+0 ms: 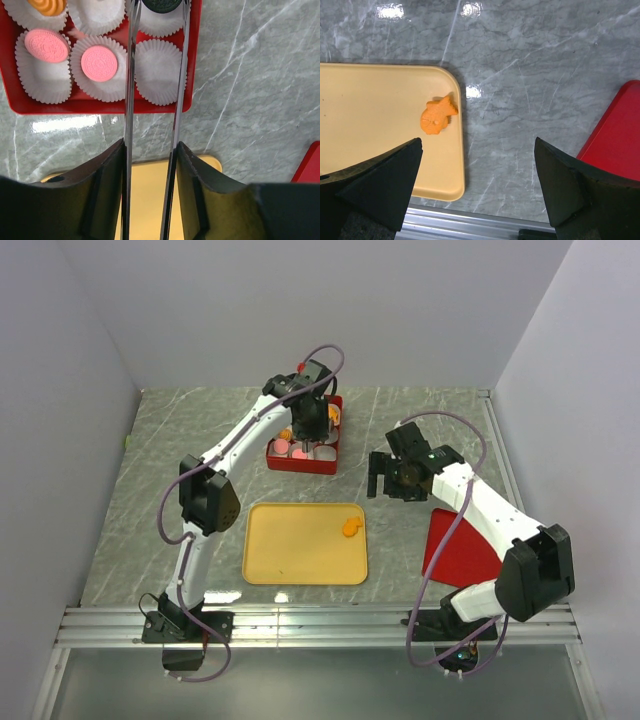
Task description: Pack the cookies
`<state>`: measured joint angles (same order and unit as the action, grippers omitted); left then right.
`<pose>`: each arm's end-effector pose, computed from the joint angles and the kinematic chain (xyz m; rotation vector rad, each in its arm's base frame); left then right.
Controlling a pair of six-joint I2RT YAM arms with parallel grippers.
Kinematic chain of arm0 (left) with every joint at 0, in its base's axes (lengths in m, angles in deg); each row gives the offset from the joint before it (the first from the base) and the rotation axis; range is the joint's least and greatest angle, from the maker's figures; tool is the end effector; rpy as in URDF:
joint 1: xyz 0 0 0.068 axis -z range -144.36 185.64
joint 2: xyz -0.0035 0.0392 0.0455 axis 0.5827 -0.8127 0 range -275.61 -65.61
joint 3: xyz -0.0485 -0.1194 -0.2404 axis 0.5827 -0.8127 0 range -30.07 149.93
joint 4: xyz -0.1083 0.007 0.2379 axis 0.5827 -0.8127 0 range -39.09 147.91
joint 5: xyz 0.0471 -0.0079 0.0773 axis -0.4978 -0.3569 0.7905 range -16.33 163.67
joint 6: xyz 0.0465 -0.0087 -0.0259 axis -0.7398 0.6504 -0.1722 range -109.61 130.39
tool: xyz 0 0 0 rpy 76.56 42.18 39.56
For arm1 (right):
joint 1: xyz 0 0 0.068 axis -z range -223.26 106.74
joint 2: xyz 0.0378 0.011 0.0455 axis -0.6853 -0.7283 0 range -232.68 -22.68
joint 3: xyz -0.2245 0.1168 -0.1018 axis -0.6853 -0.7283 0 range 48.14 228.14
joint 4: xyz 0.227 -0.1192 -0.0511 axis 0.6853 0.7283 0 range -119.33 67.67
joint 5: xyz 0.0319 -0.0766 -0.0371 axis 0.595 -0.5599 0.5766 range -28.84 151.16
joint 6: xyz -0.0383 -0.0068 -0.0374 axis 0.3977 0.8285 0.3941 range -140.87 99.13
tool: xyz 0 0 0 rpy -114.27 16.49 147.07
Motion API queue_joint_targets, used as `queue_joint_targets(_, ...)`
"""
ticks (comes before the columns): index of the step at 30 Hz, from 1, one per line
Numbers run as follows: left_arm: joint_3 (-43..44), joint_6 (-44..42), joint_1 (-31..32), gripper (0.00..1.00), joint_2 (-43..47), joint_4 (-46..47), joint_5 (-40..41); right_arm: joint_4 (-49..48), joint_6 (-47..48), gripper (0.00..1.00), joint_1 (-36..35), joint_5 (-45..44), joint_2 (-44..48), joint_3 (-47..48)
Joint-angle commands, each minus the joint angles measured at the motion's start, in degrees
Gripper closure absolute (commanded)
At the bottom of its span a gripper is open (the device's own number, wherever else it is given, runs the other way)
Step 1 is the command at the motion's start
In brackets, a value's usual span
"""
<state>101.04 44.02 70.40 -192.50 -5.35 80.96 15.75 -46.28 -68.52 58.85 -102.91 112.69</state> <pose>0.3925 -0.2668 0.3087 -0.0203 2.6125 -0.2690 0.2545 0.1184 0.2696 0.0174 2.6525 0.2479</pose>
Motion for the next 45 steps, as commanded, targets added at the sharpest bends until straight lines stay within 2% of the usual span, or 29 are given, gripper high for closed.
queue_joint_targets(1, 3.6, -0.8, -0.6, 0.52, 0.1, 1.7, -0.9, -1.1, 0.7, 0.00, 1.0, 0.2, -0.3, 2.4)
queue_joint_targets(17, 6.1, -1.1, -1.0, 0.49, 1.6, 0.9, -1.1, -0.5, 0.3, 0.00, 1.5, -0.2, -0.2, 2.4)
queue_joint_targets(22, 4.2, -1.3, -1.0, 0.49, 6.7, 0.4, 0.5, 0.1, -0.2, 0.00, 1.6, 0.0, -0.2, 2.8)
queue_joint_targets(30, -5.1, -1.7, 0.6, 0.50, 17.7, 0.6, 3.7, -0.7, -2.4, 0.00, 1.4, 1.0, 1.9, 0.8)
queue_joint_targets(36, -12.6, -0.9, 7.0, 0.50, 25.3, -0.9, 9.7, -1.9, -4.5, 0.00, 0.0, 2.0, 2.8, -1.0)
queue_joint_targets(39, -17.8, 0.0, 12.8, 0.50, 28.4, -1.7, 12.1, -2.3, -5.3, 0.00, -0.8, 1.9, 3.4, -2.0)
queue_joint_targets(45, -29.3, 4.2, 21.0, 0.51, 34.5, -2.1, 13.3, -2.5, -6.5, 0.01, -1.6, 1.0, 5.8, -4.5)
